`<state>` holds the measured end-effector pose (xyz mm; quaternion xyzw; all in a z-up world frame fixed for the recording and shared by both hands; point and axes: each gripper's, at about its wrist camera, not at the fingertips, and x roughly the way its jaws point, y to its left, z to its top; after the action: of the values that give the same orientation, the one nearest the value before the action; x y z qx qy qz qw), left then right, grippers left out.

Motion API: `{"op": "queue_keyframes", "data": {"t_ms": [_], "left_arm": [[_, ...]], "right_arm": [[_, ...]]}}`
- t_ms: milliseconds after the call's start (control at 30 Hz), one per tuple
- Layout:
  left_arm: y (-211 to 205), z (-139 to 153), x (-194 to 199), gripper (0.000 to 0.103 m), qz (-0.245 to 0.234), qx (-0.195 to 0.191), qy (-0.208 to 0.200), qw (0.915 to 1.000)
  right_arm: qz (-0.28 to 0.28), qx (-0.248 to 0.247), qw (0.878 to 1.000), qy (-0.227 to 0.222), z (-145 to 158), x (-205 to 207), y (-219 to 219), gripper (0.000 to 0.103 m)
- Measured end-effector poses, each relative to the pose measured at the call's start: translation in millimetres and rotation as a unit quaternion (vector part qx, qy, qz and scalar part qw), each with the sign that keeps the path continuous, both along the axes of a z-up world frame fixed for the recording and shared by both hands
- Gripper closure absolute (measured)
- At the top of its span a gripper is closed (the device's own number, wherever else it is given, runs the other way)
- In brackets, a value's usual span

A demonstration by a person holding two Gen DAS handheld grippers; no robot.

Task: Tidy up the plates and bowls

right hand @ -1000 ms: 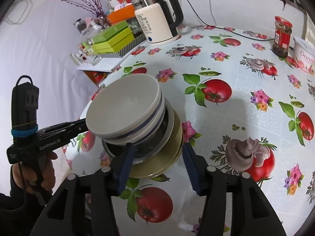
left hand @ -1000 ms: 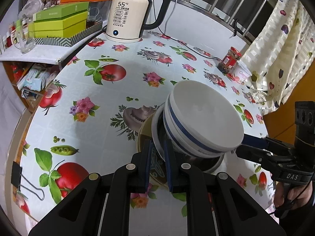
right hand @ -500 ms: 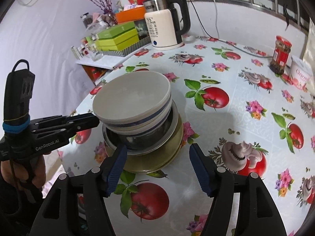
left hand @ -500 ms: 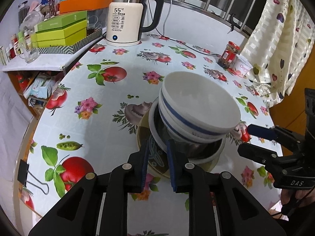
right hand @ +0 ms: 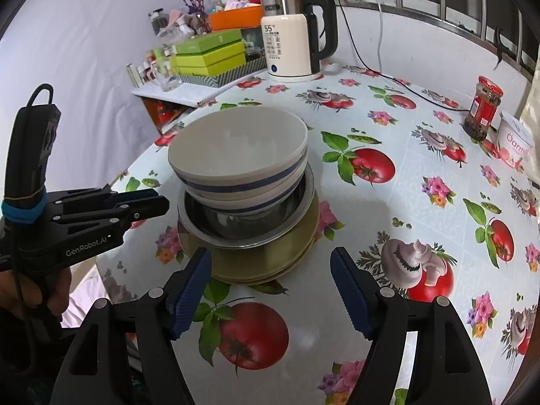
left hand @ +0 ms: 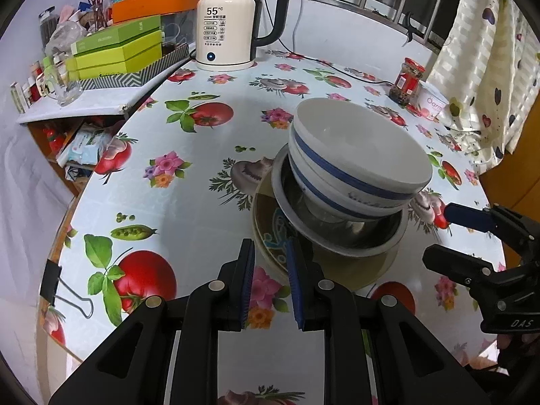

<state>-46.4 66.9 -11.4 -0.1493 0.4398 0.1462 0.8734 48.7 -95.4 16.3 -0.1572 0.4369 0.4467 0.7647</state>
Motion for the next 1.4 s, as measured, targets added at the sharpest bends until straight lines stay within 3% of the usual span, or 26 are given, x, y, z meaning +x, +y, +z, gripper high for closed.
{"op": "queue_keyframes", "data": {"t_ms": [300,433,1400], "left_arm": [[-1.1,1.1,-2.6,0.083,-0.002,-0.007,-0.009,0.9999],[-4.5,-0.1,0.0,0.083,0.000,0.013,0.002,0.9999],[-4.8,-4.9,2.8,0.083,-0.006,0.001,0.009,0.9999]], "right_arm": [[-0.001,-0.005,1.000,0.002,-2.6,0.0,0.2,0.029],[0.001,-0.006,1.000,0.003,-5.0,-0.7,1.2,0.029],[0.000,-0.007,1.000,0.004,-6.0,-0.5,0.4,0.029]]}}
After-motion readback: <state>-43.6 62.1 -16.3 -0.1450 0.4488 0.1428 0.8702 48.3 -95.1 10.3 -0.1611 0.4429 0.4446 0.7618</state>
